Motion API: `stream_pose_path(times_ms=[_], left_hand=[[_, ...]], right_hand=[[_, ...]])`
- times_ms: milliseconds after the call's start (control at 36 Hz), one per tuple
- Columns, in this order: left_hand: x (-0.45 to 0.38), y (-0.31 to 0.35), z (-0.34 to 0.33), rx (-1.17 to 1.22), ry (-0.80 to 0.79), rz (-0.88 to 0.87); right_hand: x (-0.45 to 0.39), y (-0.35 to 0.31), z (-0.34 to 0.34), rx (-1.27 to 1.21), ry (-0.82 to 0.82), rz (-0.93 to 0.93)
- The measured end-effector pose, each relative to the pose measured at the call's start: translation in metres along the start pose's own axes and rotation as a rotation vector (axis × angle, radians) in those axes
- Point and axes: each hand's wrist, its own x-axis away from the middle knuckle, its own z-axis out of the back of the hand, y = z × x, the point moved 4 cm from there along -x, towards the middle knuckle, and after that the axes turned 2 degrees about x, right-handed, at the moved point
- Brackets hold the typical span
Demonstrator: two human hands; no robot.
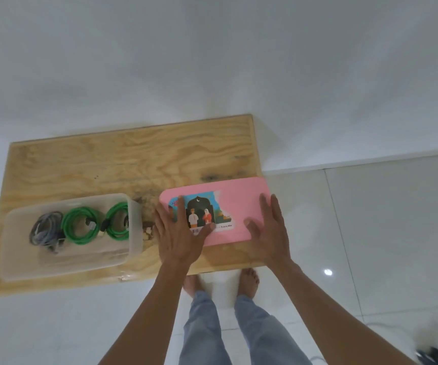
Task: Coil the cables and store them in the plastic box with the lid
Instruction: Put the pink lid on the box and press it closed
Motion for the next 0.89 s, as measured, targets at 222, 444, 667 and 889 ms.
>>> stream_pose_path(times_ms=[222,444,667,889], left_hand=[[0.004,0.014,0.015,0.158,0.068,-0.019],[0.018,0.041,0.069,0.240,0.130,-0.035],[0.034,0.010,0.158,0.225,0.364,-0.107],[0.024,-0.096,0.224,0.231,0.407,-0.006]], right_hand=[[0.007,-0.005,0.021,-0.028,0.084,-0.066],[0.022,-0.046,0.082,-0.016,0.245,-0.050],[0.044,-0.143,0.091,-0.004,0.238,0.060],[0.075,-0.245,0.008,-0.038,0.166,0.142]])
